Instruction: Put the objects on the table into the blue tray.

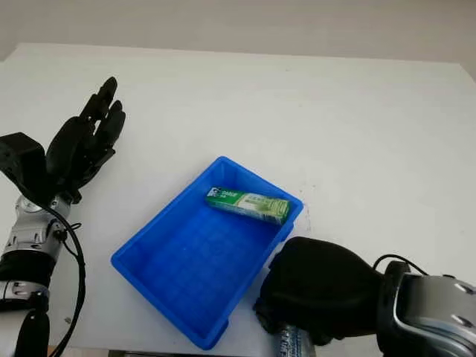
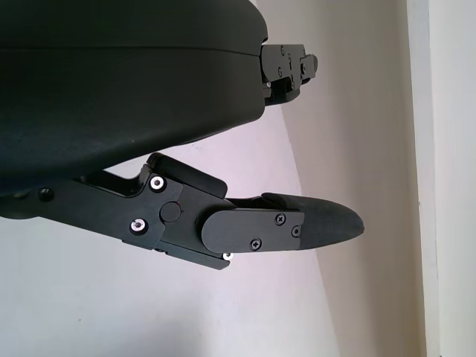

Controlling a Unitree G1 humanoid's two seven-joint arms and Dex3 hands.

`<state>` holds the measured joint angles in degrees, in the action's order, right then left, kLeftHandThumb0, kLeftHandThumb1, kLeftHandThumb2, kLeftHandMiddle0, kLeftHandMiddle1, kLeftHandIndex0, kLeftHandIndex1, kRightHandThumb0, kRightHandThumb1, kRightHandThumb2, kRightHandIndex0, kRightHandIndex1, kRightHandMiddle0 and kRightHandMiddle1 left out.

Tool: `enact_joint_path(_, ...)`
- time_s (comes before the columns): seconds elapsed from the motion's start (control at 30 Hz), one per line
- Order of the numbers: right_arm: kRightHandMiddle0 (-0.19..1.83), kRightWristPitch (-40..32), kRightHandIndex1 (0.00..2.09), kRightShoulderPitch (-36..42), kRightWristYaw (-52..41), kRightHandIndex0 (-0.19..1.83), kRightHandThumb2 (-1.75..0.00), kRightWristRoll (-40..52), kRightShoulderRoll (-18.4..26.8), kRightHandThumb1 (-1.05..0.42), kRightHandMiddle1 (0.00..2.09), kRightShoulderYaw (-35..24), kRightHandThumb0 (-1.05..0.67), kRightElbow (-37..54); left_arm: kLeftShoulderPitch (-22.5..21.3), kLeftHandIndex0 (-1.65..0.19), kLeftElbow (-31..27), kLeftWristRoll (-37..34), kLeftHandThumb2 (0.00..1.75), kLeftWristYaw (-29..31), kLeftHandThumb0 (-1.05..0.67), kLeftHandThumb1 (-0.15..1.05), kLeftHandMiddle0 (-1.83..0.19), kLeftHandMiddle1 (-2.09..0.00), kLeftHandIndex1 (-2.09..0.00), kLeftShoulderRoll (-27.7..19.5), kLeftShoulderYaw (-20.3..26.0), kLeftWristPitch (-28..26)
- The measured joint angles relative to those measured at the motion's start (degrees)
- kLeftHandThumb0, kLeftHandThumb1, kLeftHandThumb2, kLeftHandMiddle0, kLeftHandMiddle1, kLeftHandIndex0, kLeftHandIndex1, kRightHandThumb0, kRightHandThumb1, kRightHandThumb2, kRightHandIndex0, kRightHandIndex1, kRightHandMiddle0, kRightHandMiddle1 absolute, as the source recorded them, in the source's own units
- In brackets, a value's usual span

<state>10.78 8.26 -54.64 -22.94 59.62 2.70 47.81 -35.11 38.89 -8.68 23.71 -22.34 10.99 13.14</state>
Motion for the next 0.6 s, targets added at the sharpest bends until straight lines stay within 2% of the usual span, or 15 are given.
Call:
enact_joint_path(0.07, 0.49, -4.96, 2.09, 0.48, -1.13, 0.52, -0.06, 2.10, -0.54, -0.87, 1.85, -0.68, -0.33, -0.67, 0.00, 0.11, 0.02, 0.05, 0.40, 0.01, -0.66, 1.05, 0.18, -0.06, -0.05, -0.18, 0.03, 0.00)
enact_joint_path(0.1, 0.41, -8.78, 2.07, -0.15, -2.29, 0.43, -0.06, 3.59, -0.93, -0.90, 1.85, -1.33, -0.29, -0.61, -0.01, 0.12, 0.09, 0.09, 0.40, 0.03, -0.65, 1.05, 0.18, -0.05, -0.05, -0.25, 0.03, 0.03)
enact_joint_path(0.13, 0.44, -12.63, 2.00, -1.98, -4.13, 0.41, -0.06, 5.63, -0.86, -0.91, 1.71, -1.81, -0.28, -0.39, -0.01, 0.12, 0.18, 0.13, 0.40, 0.04, -0.65, 1.05, 0.17, -0.06, -0.05, -0.27, 0.01, 0.04)
enact_joint_path(0.17, 0.41, -16.70, 2.00, -4.42, -6.08, 0.37, -0.06, 7.73, -0.46, -0.93, 1.70, -2.32, -0.25, -0.17, -0.04, 0.11, 0.24, 0.16, 0.40, 0.05, -0.65, 1.05, 0.17, -0.06, -0.05, -0.25, -0.02, 0.09)
enact_joint_path(0.2, 0.39, -21.45, 2.05, -7.45, -7.92, 0.33, -0.05, 10.23, 0.27, -0.92, 1.77, -3.55, -0.21, -0.13, -0.09, 0.11, 0.29, 0.19, 0.40, 0.06, -0.65, 1.05, 0.17, -0.06, -0.05, -0.22, -0.08, 0.13)
enact_joint_path(0.23, 0.31, -25.87, 2.07, -10.88, -9.03, 0.32, -0.05, 12.76, 1.02, -0.91, 1.93, -5.22, -0.19, -0.28, -0.14, 0.11, 0.42, 0.24, 0.40, 0.18, -0.65, 1.05, 0.17, -0.06, -0.05, -0.22, -0.12, 0.21)
enact_joint_path(0.3, 0.26, -32.54, 2.09, -16.79, -9.64, 0.30, -0.05, 17.78, 1.74, -0.91, 2.05, -9.32, -0.14, -1.10, -0.23, 0.11, 0.71, 0.29, 0.40, 0.39, -0.65, 1.05, 0.16, -0.06, -0.05, -0.20, -0.18, 0.38)
enact_joint_path(0.37, 0.26, -37.24, 2.09, -21.45, -9.72, 0.31, -0.06, 22.73, 1.99, -0.93, 2.09, -12.63, -0.13, -2.88, -0.34, 0.11, 0.77, 0.41, 0.40, 0.43, -0.66, 1.05, 0.16, -0.06, -0.05, -0.20, -0.24, 0.45)
enact_joint_path(0.5, 0.24, -44.68, 2.09, -26.83, -10.42, 0.20, -0.06, 30.93, 3.69, -0.99, 2.09, -15.62, -0.11, -6.48, -0.42, 0.11, 0.90, 0.69, 0.41, 0.35, -0.66, 1.05, 0.16, -0.06, -0.05, -0.21, -0.51, 0.67)
enact_joint_path(0.6, 0.30, -45.60, 2.09, -28.57, -10.06, 0.21, -0.06, 34.37, 4.35, -1.00, 2.09, -16.93, -0.14, -8.41, -0.42, 0.11, 1.19, 0.74, 0.40, 0.38, -0.66, 1.05, 0.16, -0.05, -0.06, -0.21, -0.56, 0.82)
